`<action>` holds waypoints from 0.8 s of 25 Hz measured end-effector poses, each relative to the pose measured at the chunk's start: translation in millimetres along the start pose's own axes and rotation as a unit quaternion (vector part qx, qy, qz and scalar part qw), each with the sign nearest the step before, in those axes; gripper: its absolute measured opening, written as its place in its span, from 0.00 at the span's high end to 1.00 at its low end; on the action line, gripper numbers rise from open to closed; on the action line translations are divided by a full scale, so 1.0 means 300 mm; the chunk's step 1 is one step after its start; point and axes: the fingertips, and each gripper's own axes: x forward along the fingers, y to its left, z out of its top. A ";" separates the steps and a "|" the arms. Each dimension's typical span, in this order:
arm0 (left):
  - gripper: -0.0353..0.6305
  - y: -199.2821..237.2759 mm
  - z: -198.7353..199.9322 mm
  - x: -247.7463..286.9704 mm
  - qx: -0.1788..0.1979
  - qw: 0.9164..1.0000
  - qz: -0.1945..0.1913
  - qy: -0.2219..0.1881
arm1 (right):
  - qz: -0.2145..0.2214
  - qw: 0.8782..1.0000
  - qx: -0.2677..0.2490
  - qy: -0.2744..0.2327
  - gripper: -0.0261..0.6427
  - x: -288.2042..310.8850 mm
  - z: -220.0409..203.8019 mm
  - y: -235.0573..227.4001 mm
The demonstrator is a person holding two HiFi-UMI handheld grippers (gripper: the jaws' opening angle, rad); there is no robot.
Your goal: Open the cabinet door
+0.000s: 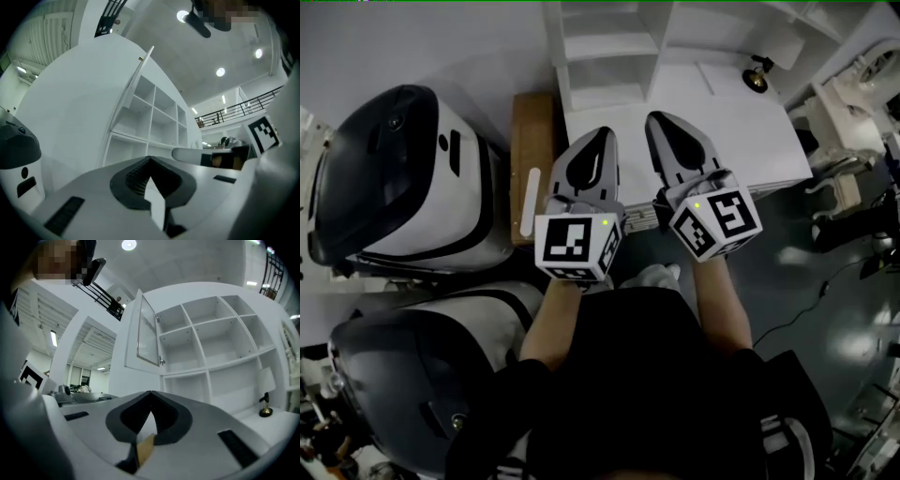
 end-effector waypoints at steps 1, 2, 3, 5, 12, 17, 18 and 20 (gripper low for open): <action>0.94 0.005 -0.013 -0.002 0.019 1.000 0.014 0.001 | -0.009 1.000 0.001 0.013 0.93 -0.021 -0.043 -0.013; 0.94 0.015 -0.024 -0.002 0.045 0.998 0.034 0.002 | -0.018 1.000 0.003 0.022 0.93 -0.038 -0.085 -0.025; 0.94 0.025 -0.039 0.001 0.067 0.996 0.052 0.003 | -0.027 0.999 0.007 0.030 0.93 -0.053 -0.128 -0.038; 0.94 0.028 -0.082 0.005 0.075 0.995 0.063 0.009 | -0.052 0.997 0.021 0.045 0.93 -0.078 -0.215 -0.062; 0.94 -0.032 -0.239 0.022 0.040 0.997 0.040 0.055 | -0.071 0.994 -0.001 0.080 0.93 -0.107 -0.321 -0.073; 0.94 -0.030 -0.249 0.020 0.041 0.996 0.042 0.063 | -0.069 0.994 0.002 0.081 0.93 -0.103 -0.315 -0.092; 0.94 -0.029 -0.240 0.016 0.043 0.996 0.043 0.061 | -0.067 0.994 0.000 0.081 0.93 -0.098 -0.312 -0.091; 0.94 -0.021 -0.228 0.009 0.044 0.996 0.046 0.056 | -0.063 0.995 -0.004 0.080 0.93 -0.086 -0.305 -0.086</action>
